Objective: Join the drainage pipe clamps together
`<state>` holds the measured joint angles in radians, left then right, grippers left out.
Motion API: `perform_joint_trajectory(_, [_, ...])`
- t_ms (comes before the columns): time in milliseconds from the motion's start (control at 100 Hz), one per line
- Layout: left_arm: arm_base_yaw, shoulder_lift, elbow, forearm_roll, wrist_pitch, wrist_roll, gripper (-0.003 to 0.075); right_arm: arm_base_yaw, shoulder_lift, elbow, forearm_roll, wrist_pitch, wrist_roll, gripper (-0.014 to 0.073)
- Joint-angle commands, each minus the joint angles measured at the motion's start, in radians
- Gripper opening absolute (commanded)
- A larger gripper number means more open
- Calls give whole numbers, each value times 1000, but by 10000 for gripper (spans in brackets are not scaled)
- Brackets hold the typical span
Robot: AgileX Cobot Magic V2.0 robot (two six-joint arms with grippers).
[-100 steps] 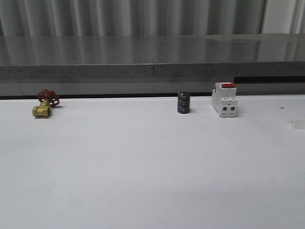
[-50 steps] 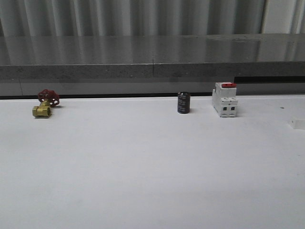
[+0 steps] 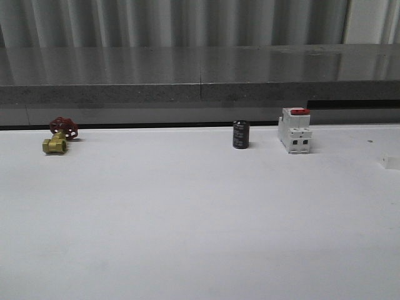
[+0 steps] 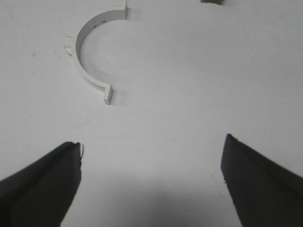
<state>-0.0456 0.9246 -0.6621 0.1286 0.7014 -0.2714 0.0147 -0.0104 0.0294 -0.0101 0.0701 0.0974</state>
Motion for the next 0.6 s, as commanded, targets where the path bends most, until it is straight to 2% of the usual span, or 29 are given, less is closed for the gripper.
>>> perform_joint_trajectory(0, [3, 9, -50, 0, -55, 1, 659, -4, -14, -20, 4, -82, -12, -67])
perform_joint_trajectory(190, [3, 144, -175, 7, 14, 3, 659, -4, -14, -20, 4, -82, -12, -67])
perform_joint_trajectory(320, [16, 276, -298, 7, 41, 52, 659, -4, -14, -20, 4, -82, -12, -67])
perform_joint_trajectory(460, [88, 425, -431, -15, 63, 103, 659, -4, -14, -20, 4, -82, -12, -67])
perform_joint_trajectory(590, [179, 551, -527, -85, 82, 219, 659, -4, -14, -20, 4, -82, -12, -67])
